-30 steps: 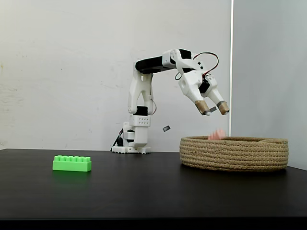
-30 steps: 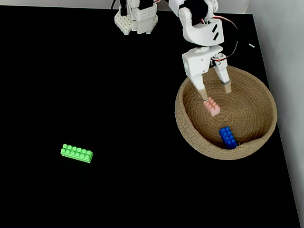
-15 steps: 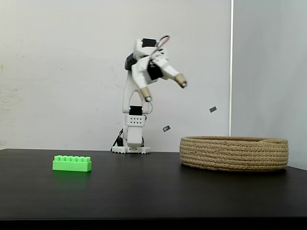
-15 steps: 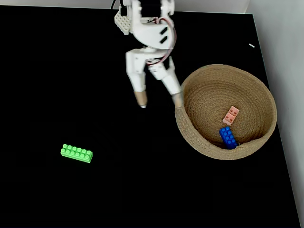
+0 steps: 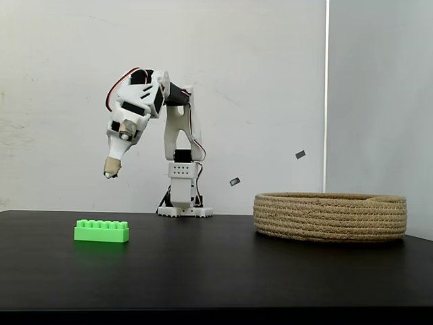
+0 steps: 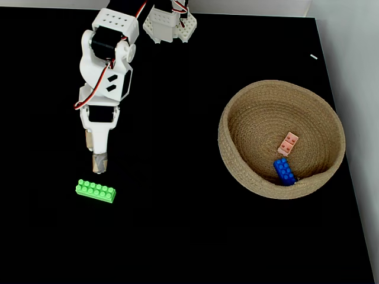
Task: Place the lego blocks in the tray
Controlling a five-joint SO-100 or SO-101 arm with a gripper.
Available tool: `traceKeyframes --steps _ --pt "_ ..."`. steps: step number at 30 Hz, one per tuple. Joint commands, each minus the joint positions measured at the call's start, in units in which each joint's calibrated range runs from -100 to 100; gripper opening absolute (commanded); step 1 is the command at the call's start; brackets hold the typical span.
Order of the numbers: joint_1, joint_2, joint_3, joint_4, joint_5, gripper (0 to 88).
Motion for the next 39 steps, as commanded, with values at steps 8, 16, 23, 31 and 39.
traceKeyframes --steps 8,16,23,31,39 --pt "0.3 4.7 -10.6 4.7 -2.4 33.9" --pt "0.1 9.7 -13.4 2.1 1.2 32.0" --pt "0.5 13.0 -16.8 -0.9 4.1 32.5" --pt "1.2 15.2 -18.4 -2.8 3.3 32.6" --pt "1.6 16.0 -18.3 -3.5 4.3 31.8"
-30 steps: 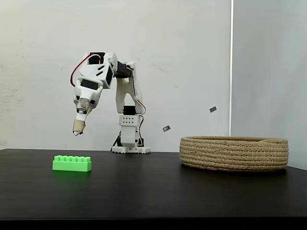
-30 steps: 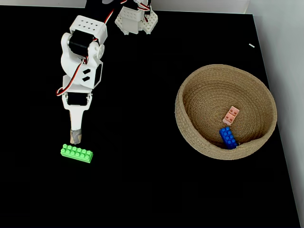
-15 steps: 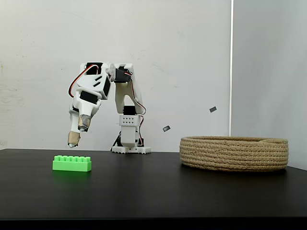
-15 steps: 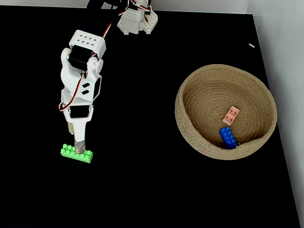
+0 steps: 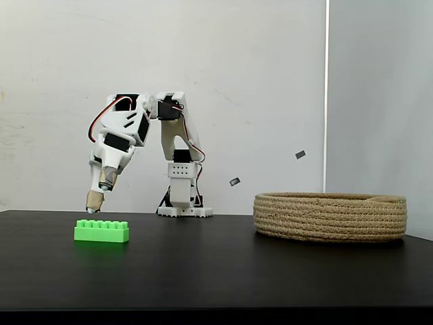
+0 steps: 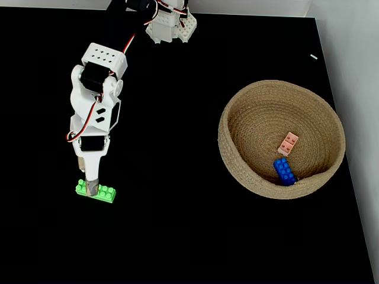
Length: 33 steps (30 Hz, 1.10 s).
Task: Place the lego blocks in the tray
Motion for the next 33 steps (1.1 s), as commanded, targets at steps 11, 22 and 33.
traceKeyframes --steps 11,22,33 --pt "0.1 -1.6 -5.4 -13.9 10.5 23.8" --pt "-0.6 -1.2 -2.3 -20.6 16.6 29.9" --pt "-0.3 -1.1 2.6 -23.9 21.0 32.2"
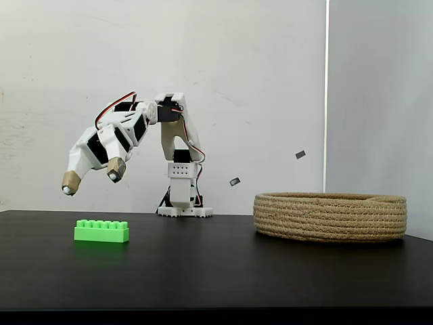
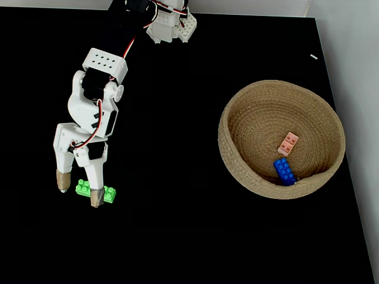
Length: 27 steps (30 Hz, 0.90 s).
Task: Place the lego blocks in the tray
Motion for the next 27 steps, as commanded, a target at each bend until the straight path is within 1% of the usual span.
traceKeyframes --steps 1,10,16,21,27 --pt "-0.2 -2.2 0.7 -2.4 2.1 32.9" --pt "1.2 -2.2 5.0 -3.4 6.4 40.4" --pt "2.5 -2.3 7.1 -3.6 6.9 42.6" --pt "3.4 -2.2 11.9 -10.6 7.8 44.0" --pt "2.9 -2.2 13.1 -12.0 7.6 45.1"
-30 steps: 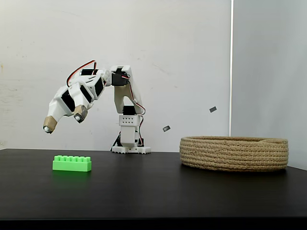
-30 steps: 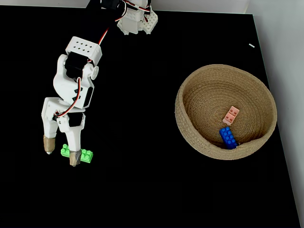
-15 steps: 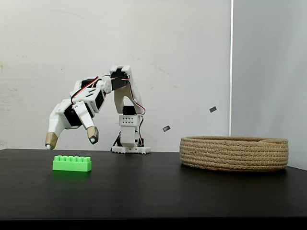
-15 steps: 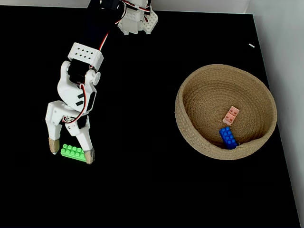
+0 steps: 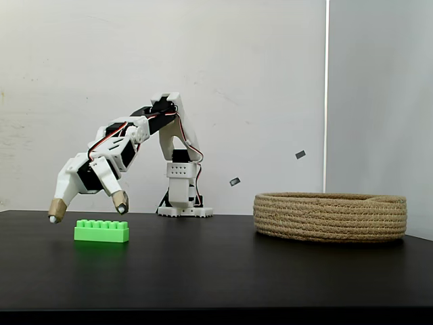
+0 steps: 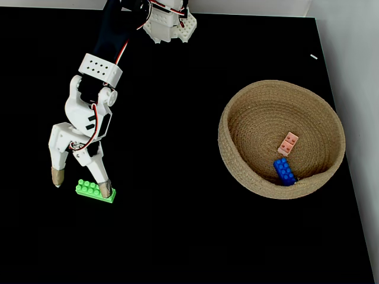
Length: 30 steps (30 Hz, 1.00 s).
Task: Place the lego blocks in the tray
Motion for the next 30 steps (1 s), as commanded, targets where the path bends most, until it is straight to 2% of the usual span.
traceKeyframes --steps 1,15,30 --pt "-0.6 -2.2 -0.3 -1.7 -0.1 45.1" --pt "-2.6 -2.4 3.5 -4.2 0.7 44.6" --pt "-2.5 -1.6 6.5 -8.7 1.4 39.9"
